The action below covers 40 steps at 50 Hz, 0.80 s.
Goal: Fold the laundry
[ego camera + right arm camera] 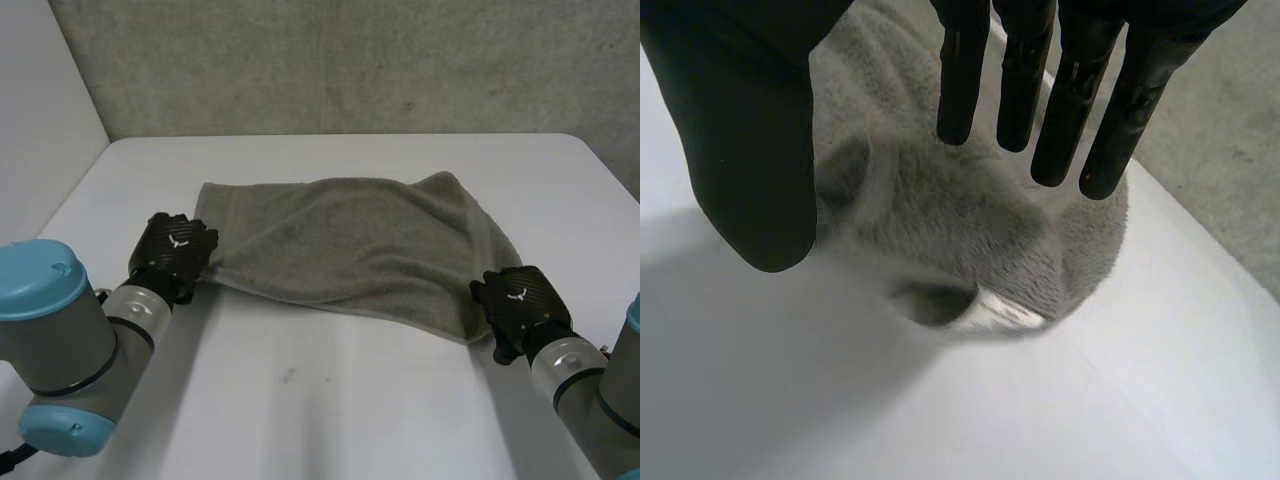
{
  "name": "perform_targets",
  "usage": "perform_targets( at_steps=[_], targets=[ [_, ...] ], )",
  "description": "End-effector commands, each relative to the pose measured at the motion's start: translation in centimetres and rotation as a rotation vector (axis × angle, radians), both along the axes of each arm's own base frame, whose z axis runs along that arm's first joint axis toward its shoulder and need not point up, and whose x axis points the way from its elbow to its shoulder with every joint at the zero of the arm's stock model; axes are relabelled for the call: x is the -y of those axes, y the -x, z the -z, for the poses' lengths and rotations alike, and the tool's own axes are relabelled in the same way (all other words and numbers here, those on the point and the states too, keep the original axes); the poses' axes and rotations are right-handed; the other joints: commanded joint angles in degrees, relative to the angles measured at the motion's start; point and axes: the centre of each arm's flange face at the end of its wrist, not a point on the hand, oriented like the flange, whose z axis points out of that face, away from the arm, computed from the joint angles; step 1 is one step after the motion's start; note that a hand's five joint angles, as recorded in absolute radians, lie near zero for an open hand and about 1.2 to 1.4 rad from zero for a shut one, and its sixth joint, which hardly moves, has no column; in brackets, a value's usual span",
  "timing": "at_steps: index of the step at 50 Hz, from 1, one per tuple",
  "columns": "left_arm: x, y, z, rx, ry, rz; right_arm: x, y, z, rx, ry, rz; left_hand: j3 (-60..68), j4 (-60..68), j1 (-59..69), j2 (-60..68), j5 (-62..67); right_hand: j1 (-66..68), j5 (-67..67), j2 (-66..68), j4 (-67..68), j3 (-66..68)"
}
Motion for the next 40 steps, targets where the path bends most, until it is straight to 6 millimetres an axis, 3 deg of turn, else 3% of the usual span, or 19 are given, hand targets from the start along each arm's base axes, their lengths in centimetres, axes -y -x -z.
perform_targets(
  at_steps=[1, 16, 34, 40],
  targets=[
    [-0.2, -0.1, 0.2, 0.003, -0.008, 0.0, -0.1, -0.8, -0.6, 0.08, -0.048, 0.007, 10.1, 10.0, 12.2, 10.2, 10.7, 8.4, 4.6, 5.5, 4.3, 4.2],
    [0.6, -1.0, 0.2, 0.002, -0.008, -0.031, 1.6, -0.5, 0.6, 0.022, -0.055, 0.062, 10.1, 10.0, 12.2, 10.2, 10.7, 9.0, 5.1, 6.0, 4.8, 4.7],
    [1.0, -1.4, 0.1, 0.001, -0.005, -0.046, 0.0, -0.1, 1.2, -0.018, -0.096, 0.046, 10.1, 10.0, 12.2, 10.2, 10.7, 7.6, 3.8, 4.6, 3.5, 3.4],
    [1.3, -1.7, -0.1, -0.001, 0.001, -0.055, -0.6, 0.2, 0.4, -0.071, -0.084, 0.025, 10.1, 10.0, 12.2, 10.2, 10.7, 2.4, -1.4, -0.6, -1.8, -1.8]
  ],
)
